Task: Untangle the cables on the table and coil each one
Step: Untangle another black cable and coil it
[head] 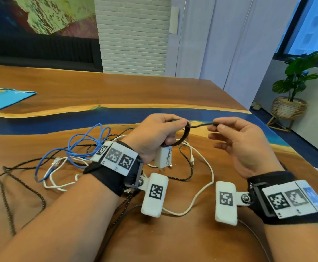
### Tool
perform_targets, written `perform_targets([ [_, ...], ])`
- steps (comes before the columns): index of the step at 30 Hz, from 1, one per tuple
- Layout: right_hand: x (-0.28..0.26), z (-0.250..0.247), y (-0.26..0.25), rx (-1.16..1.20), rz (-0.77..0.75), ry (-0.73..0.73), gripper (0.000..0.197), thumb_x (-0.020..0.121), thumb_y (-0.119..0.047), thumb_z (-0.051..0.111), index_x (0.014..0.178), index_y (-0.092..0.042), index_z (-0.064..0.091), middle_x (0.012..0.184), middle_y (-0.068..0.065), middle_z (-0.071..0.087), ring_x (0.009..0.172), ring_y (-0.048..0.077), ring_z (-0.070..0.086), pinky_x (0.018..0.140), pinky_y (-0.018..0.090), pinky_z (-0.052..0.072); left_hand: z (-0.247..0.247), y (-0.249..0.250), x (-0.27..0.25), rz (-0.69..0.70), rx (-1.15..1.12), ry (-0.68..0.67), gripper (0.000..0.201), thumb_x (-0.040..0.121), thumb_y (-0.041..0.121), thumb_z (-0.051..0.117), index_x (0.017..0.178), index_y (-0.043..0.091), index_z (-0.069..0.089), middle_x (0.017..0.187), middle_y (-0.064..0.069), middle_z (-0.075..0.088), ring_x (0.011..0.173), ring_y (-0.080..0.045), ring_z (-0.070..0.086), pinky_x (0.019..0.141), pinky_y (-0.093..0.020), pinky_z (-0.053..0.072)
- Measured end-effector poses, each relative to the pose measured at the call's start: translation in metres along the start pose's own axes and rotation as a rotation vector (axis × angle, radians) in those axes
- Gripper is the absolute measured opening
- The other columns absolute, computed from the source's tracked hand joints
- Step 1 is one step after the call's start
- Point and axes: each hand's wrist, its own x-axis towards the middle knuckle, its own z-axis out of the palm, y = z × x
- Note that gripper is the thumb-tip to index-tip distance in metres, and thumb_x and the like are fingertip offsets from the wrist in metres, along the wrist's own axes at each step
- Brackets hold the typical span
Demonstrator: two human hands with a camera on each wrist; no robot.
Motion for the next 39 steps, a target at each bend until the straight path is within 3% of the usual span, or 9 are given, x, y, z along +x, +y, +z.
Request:
perform_targets([
  [2, -0.001, 0.001, 0.001, -0.225, -0.018, -0.047, 0.020, 0.098, -0.003, 0.060, 0.102, -0.016, 0.075, 0.093, 0.002, 0.079, 0.093, 0.016, 0.072, 0.076, 0.030, 0.054, 0.002, 0.001, 0.001, -0.002, -0.055, 0.013, 0.022, 0.104, 0.021, 0.056, 0.101, 0.007, 0.072, 0.063, 0.003, 0.035, 0.054, -0.010, 0.033, 0.052, -0.020, 0.032],
  [5, -0.006, 0.011, -0.001, -0.270, -0.034, -0.114, 0.026, 0.095, 0.008, 0.059, 0.104, -0.010, 0.076, 0.094, 0.004, 0.079, 0.086, 0.000, 0.072, 0.072, 0.016, 0.055, 0.008, -0.003, 0.003, 0.007, -0.027, 0.038, 0.024, 0.106, 0.022, 0.054, 0.101, 0.005, 0.071, 0.061, 0.003, 0.032, 0.054, -0.011, 0.032, 0.049, -0.018, 0.032],
  [8, -0.012, 0.023, -0.003, -0.204, -0.100, -0.175, 0.033, 0.095, 0.009, 0.058, 0.103, -0.015, 0.078, 0.100, 0.003, 0.079, 0.099, 0.012, 0.074, 0.089, 0.027, 0.059, 0.009, -0.007, 0.005, -0.012, -0.048, 0.080, 0.023, 0.105, 0.022, 0.055, 0.098, 0.006, 0.071, 0.062, 0.003, 0.033, 0.054, -0.012, 0.032, 0.049, -0.020, 0.033],
  [11, -0.018, 0.029, -0.007, -0.156, -0.132, -0.196, 0.023, 0.092, 0.000, 0.067, 0.098, -0.018, 0.080, 0.096, 0.002, 0.080, 0.095, 0.013, 0.074, 0.084, 0.023, 0.058, 0.007, -0.008, 0.007, -0.033, -0.100, 0.131, 0.023, 0.105, 0.023, 0.056, 0.095, 0.009, 0.072, 0.060, 0.004, 0.034, 0.054, -0.012, 0.033, 0.051, -0.022, 0.033],
  [16, -0.012, 0.024, -0.003, -0.307, -0.195, 0.057, 0.009, 0.090, -0.020, 0.076, 0.094, -0.026, 0.081, 0.092, -0.002, 0.075, 0.088, 0.019, 0.066, 0.073, 0.027, 0.056, 0.006, -0.002, 0.003, -0.055, -0.188, 0.108, 0.027, 0.106, 0.027, 0.052, 0.100, 0.011, 0.072, 0.060, 0.005, 0.029, 0.052, -0.011, 0.032, 0.054, -0.025, 0.031],
  [21, -0.009, 0.019, 0.000, -0.321, -0.276, 0.175, 0.007, 0.092, -0.021, 0.074, 0.092, -0.027, 0.079, 0.084, -0.008, 0.075, 0.081, 0.006, 0.068, 0.070, 0.019, 0.054, 0.019, 0.004, -0.003, -0.076, -0.292, 0.029, 0.033, 0.109, 0.032, 0.045, 0.114, 0.007, 0.067, 0.062, 0.003, 0.023, 0.053, -0.013, 0.028, 0.058, -0.029, 0.023],
  [24, -0.010, 0.027, 0.003, -0.175, -0.174, 0.144, 0.009, 0.096, -0.014, 0.068, 0.094, -0.015, 0.076, 0.078, 0.002, 0.071, 0.068, 0.013, 0.067, 0.055, 0.023, 0.055, 0.022, 0.005, -0.004, -0.066, -0.299, 0.015, 0.022, 0.109, 0.028, 0.045, 0.108, 0.009, 0.055, 0.059, 0.005, 0.023, 0.054, -0.013, 0.024, 0.053, -0.024, 0.024],
  [30, -0.011, 0.041, 0.004, 0.418, 0.113, 0.012, 0.014, 0.100, -0.008, 0.057, 0.105, -0.002, 0.069, 0.093, 0.014, 0.069, 0.078, 0.021, 0.069, 0.066, 0.027, 0.061, 0.020, 0.004, -0.004, -0.051, -0.268, 0.018, 0.027, 0.109, 0.025, 0.045, 0.083, 0.018, 0.039, 0.058, 0.004, 0.022, 0.051, -0.013, 0.024, 0.051, -0.023, 0.025],
  [39, -0.010, 0.040, 0.010, 0.427, 0.209, -0.090, 0.016, 0.103, -0.013, 0.054, 0.102, -0.008, 0.069, 0.085, 0.008, 0.065, 0.066, 0.012, 0.062, 0.060, 0.024, 0.057, 0.022, 0.002, -0.004, -0.059, -0.204, 0.016, 0.029, 0.107, 0.024, 0.051, 0.081, 0.018, 0.039, 0.056, 0.004, 0.028, 0.049, -0.012, 0.026, 0.046, -0.019, 0.030],
])
